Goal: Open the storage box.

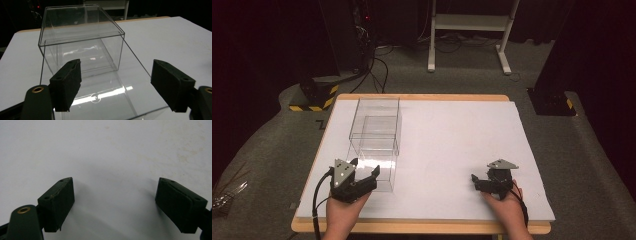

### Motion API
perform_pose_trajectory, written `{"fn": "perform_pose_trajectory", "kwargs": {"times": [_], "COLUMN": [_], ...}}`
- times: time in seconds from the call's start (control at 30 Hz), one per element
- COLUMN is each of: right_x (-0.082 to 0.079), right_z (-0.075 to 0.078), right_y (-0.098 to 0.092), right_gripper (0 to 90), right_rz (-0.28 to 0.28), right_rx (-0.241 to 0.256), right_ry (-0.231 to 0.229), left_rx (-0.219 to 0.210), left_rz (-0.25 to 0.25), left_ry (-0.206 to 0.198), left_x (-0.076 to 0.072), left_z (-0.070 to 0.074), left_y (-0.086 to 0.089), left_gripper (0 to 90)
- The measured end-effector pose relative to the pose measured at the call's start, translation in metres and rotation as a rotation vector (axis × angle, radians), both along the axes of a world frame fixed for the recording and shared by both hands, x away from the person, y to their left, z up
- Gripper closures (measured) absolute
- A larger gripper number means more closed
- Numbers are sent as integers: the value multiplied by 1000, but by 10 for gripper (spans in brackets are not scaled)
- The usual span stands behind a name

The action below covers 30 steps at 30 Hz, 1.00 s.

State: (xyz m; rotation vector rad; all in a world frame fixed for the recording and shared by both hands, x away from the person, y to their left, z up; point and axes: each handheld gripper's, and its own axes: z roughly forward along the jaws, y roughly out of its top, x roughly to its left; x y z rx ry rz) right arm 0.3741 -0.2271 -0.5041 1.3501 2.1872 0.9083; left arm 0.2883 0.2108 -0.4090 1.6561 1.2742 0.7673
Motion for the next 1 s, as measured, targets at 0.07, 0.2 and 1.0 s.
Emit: {"fn": "perform_pose_trajectory", "kwargs": {"times": [0.07,0.2,1.0], "right_x": [0,0,0], "right_z": [0,0,0], "right_y": [0,0,0], "right_gripper": [154,154,154], "right_rz": [0,0,0], "right_rx": [0,0,-1], "right_ry": [0,0,0], "left_rx": [-9,-18,-4], "left_rz": [1,10,195], "left_ry": [7,19,97], "left_x": [8,24,49], "left_z": [1,1,-57], "left_y": [6,22,133], "left_gripper": [254,267,384]}}
